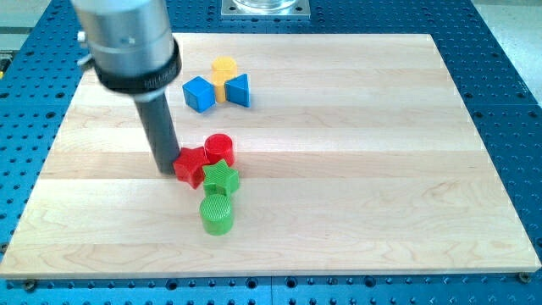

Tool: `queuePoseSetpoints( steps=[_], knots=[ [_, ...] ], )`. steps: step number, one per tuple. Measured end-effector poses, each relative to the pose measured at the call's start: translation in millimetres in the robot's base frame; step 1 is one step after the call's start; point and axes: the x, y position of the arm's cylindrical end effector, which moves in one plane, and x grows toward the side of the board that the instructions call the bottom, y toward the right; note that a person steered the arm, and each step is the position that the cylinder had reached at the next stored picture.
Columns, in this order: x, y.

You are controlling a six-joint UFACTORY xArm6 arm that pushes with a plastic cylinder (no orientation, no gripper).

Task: Slightly push the green circle upwards

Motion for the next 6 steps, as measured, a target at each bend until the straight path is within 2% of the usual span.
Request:
queuePoseSetpoints(
  steps=[1, 2, 3, 4, 6],
  knots=[
    [-17, -27],
    [63, -23],
    [118, 19],
    [108, 65],
    [61, 60]
  ],
)
